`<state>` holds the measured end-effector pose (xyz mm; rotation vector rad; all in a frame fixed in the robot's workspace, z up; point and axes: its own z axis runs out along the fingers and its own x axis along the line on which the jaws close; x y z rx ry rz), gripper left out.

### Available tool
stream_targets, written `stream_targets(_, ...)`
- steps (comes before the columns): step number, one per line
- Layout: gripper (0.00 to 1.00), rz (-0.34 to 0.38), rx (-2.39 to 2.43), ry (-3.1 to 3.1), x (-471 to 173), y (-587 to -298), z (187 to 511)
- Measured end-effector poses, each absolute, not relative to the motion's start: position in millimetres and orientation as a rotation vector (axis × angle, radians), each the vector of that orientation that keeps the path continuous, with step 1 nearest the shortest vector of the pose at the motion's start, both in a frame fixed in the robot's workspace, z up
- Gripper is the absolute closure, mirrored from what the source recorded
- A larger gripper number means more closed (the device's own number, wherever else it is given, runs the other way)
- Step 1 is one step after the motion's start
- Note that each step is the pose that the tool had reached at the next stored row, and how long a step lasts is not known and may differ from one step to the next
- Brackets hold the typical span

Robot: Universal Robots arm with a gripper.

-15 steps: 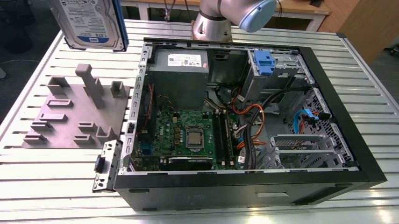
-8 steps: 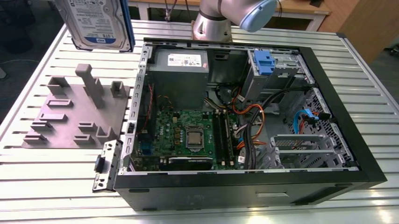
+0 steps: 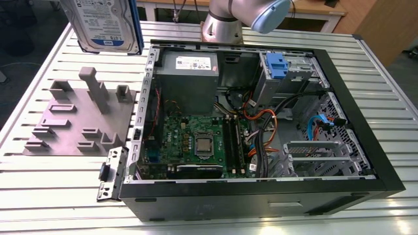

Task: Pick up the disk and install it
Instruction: 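Pick up the disk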

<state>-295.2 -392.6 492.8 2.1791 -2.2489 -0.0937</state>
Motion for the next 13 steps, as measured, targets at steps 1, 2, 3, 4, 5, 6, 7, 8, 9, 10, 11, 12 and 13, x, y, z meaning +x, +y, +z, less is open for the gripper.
stream_targets(1, 0.64, -0.094, 2.179, -2.249, -295.2, -392.6, 492.7)
stream_targets(2, 0.64, -0.094, 2.179, -2.249, -295.2, -392.6, 492.7)
stream_targets(3, 0.64, -0.094, 2.179, -2.249, -295.2, -392.6, 492.8)
stream_targets(4, 0.64, -0.094, 2.179, -2.249, -295.2, -392.6, 492.8)
stream_targets(5, 0.64, -0.094, 2.179, -2.249, -295.2, -392.6, 492.7)
stream_targets(6, 0.64, -0.094, 2.179, -2.249, -295.2, -392.6, 492.8)
stream_targets(7, 0.64, -0.094, 2.179, -2.249, -295.1, -392.6, 492.8)
stream_targets(8, 0.64, -0.094, 2.179, -2.249, -295.1, -392.6, 492.7)
stream_targets(9, 0.64, -0.094, 2.179, -2.249, -295.0, -392.6, 492.7)
stream_targets(10, 0.64, -0.094, 2.179, -2.249, -294.2, -392.6, 492.8)
stream_targets(11, 0.64, -0.094, 2.179, -2.249, -293.2, -392.6, 492.8)
stream_targets(12, 0.64, -0.094, 2.179, -2.249, -292.1, -392.6, 492.7)
stream_targets(13, 0.64, -0.094, 2.179, -2.249, -290.5, -392.6, 492.7)
